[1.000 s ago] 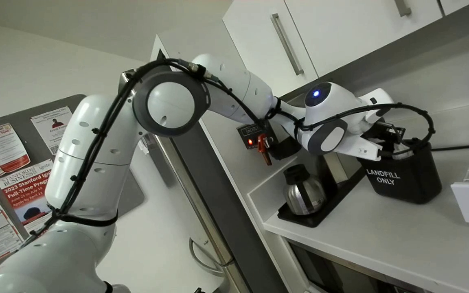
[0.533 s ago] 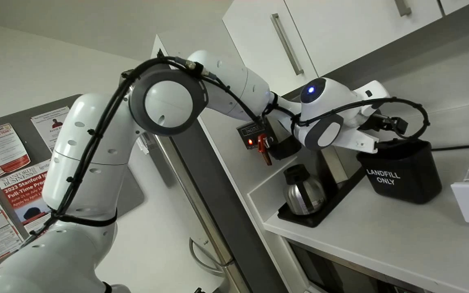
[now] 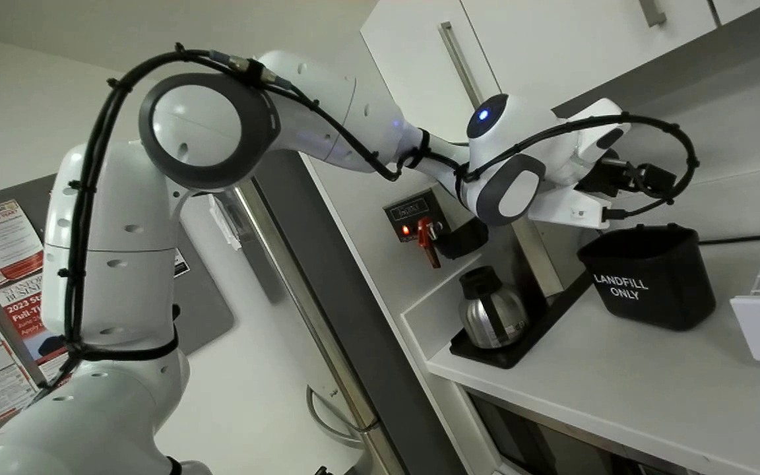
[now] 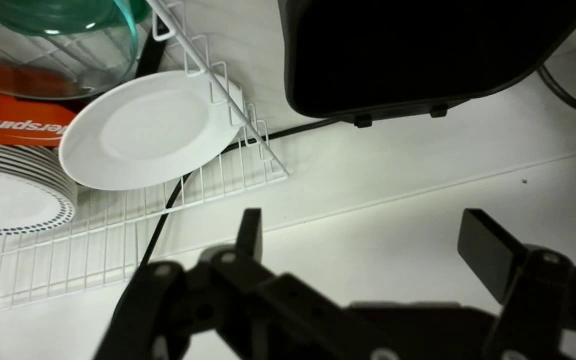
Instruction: Put the crumpled paper in the black bin
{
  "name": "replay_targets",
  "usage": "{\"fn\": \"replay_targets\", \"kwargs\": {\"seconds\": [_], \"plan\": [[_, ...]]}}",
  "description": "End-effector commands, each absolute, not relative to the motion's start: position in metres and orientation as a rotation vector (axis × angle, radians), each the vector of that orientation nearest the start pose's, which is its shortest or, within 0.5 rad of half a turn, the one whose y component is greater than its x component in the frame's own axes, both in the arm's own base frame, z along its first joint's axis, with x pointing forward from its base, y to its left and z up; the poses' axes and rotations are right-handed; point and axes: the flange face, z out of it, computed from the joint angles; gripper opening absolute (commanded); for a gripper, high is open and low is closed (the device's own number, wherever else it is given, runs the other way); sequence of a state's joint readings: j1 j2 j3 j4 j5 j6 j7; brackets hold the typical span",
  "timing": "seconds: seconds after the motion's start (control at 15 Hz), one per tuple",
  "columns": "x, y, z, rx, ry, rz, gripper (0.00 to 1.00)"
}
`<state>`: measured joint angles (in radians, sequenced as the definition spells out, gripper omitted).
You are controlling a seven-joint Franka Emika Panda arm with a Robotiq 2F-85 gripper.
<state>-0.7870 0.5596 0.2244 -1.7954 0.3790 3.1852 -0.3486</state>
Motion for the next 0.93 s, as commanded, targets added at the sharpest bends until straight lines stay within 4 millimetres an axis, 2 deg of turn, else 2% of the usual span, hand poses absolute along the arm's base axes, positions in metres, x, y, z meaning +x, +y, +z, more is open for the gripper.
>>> {"fn": "replay_targets", "kwargs": {"seconds": [0.0,0.27,0.47,0.67,0.87], "plan": [[0.535,-0.400,0.364,-2.842,0.970,-1.175,1.00],[0.502,-0.400,0.383,-2.894,1.010,-0.928,1.00],[0.482,-0.412,0.401,-2.938,1.078,-0.777,1.00],[0.473,-0.421,0.417,-3.002,1.127,-0.638,1.00],[0.473,-0.412,0.425,-3.036,1.087,-0.554,1.00]]}}
